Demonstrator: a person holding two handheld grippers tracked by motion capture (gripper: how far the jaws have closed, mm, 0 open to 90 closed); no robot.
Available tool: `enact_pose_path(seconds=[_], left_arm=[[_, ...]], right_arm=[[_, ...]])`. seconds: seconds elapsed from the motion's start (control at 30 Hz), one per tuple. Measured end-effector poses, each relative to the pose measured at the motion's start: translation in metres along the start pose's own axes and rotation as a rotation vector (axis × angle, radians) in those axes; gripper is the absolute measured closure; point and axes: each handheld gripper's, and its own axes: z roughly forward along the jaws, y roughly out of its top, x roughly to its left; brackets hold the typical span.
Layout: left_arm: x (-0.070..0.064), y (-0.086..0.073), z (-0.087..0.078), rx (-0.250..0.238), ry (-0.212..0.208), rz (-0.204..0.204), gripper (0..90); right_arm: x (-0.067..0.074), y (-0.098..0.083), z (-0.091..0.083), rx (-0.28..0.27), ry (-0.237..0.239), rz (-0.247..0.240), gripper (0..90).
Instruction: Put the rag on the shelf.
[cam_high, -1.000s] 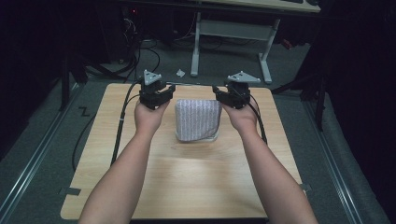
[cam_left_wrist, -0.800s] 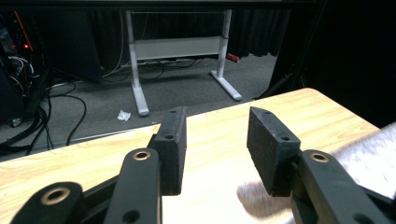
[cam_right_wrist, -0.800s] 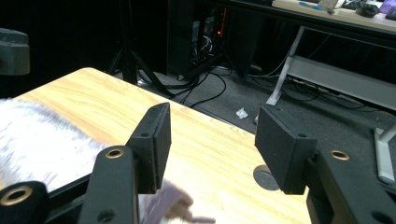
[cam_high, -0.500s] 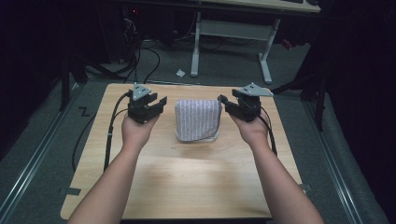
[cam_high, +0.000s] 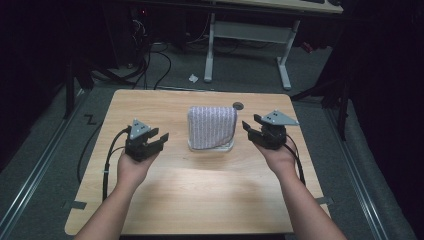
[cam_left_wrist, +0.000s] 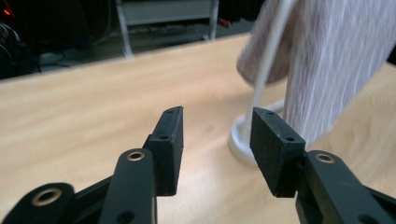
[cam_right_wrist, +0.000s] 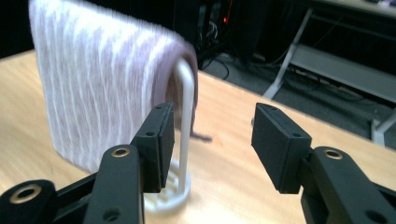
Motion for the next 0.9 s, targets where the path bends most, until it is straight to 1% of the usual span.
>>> enact_pose_path(seconds=[0.03,0.07,0.1,0.13,0.17,0.2,0.23,0.27,0.3,0.33,0.37,0.4,0.43,0.47,0.5,0.53,0.57,0.6,0.63,0.67,0.7,0.73,0.77,0.8,0.83,0.87,0.9], left_arm=[[0.0,-0.007,-0.001,0.009,-0.005,-0.009,54.8],[-0.001,-0.013,-0.001,0.016,-0.009,-0.019,54.8],[-0.001,-0.02,-0.002,0.022,-0.011,-0.027,54.3],[-0.002,-0.027,-0.003,0.025,-0.013,-0.028,54.1],[-0.005,-0.04,-0.006,0.027,-0.018,-0.03,53.8],[-0.005,-0.04,-0.006,0.027,-0.018,-0.03,53.4],[-0.006,-0.045,-0.006,0.037,-0.019,-0.028,53.3],[-0.007,-0.051,-0.007,0.046,-0.018,-0.022,53.3],[-0.009,-0.056,-0.008,0.051,-0.02,-0.021,53.0],[-0.01,-0.061,-0.01,0.059,-0.022,-0.021,52.6],[-0.012,-0.066,-0.013,0.074,-0.03,-0.03,52.6],[-0.016,-0.07,-0.017,0.081,-0.05,-0.044,51.0],[-0.022,-0.076,-0.023,0.069,-0.068,-0.037,51.0],[-0.033,-0.092,-0.033,0.053,-0.064,0.005,50.3],[-0.033,-0.092,-0.033,0.053,-0.064,0.005,50.9],[-0.04,-0.104,-0.04,0.113,-0.059,0.04,52.1],[-0.04,-0.104,-0.04,0.113,-0.059,0.04,50.4],[-0.04,-0.106,-0.041,0.122,-0.069,0.039,48.7],[-0.038,-0.11,-0.04,0.154,-0.048,0.038,48.5],[-0.036,-0.111,-0.038,0.168,-0.054,0.03,46.8],[-0.035,-0.112,-0.037,0.169,-0.058,0.022,45.2],[-0.035,-0.112,-0.037,0.169,-0.058,0.022,45.1],[-0.033,-0.112,-0.035,0.168,-0.07,0.006,45.1],[-0.032,-0.112,-0.034,0.162,-0.071,-0.001,44.4],[-0.031,-0.111,-0.034,0.153,-0.071,-0.019,43.3],[-0.03,-0.11,-0.035,0.149,-0.07,-0.024,43.1],[-0.03,-0.11,-0.035,0.147,-0.067,-0.021,42.9]], right_arm=[[0.001,-0.011,-0.002,0.007,0.002,0.003,49.0],[0.001,-0.011,-0.002,0.007,0.002,0.003,49.0],[0.002,-0.024,-0.003,0.019,0.0,0.004,48.8],[0.003,-0.031,-0.004,0.025,0.002,0.006,48.7],[0.004,-0.038,-0.005,0.036,0.005,0.01,48.2],[0.004,-0.038,-0.005,0.036,0.005,0.01,48.2],[0.005,-0.053,-0.006,0.054,0.004,0.012,46.8],[0.005,-0.053,-0.006,0.054,0.004,0.012,46.8],[0.007,-0.069,-0.007,0.077,0.011,0.027,45.8],[0.008,-0.077,-0.008,0.091,0.013,0.028,45.2],[0.008,-0.077,-0.008,0.091,0.013,0.028,45.2],[0.011,-0.093,-0.012,0.103,0.004,0.028,43.3],[0.011,-0.093,-0.012,0.103,0.004,0.028,43.3],[0.015,-0.11,-0.017,0.125,-0.001,0.026,41.7],[0.015,-0.11,-0.017,0.125,-0.001,0.026,41.7],[0.017,-0.123,-0.025,0.154,-0.006,0.026,39.8],[0.017,-0.123,-0.025,0.154,-0.006,0.026,39.8],[0.019,-0.138,-0.038,0.156,-0.012,0.044,39.1],[0.02,-0.142,-0.044,0.159,-0.012,0.073,38.7],[0.02,-0.144,-0.05,0.161,0.004,0.109,37.5],[0.021,-0.146,-0.054,0.15,0.008,0.119,37.4],[0.021,-0.146,-0.054,0.15,0.008,0.119,37.4],[0.023,-0.147,-0.056,0.145,0.004,0.107,37.8],[0.025,-0.149,-0.056,0.149,0.001,0.089,37.6],[0.03,-0.15,-0.05,0.166,0.012,0.07,37.4],[0.031,-0.15,-0.047,0.171,0.014,0.064,37.1],[0.032,-0.151,-0.045,0.176,0.018,0.058,36.8]])
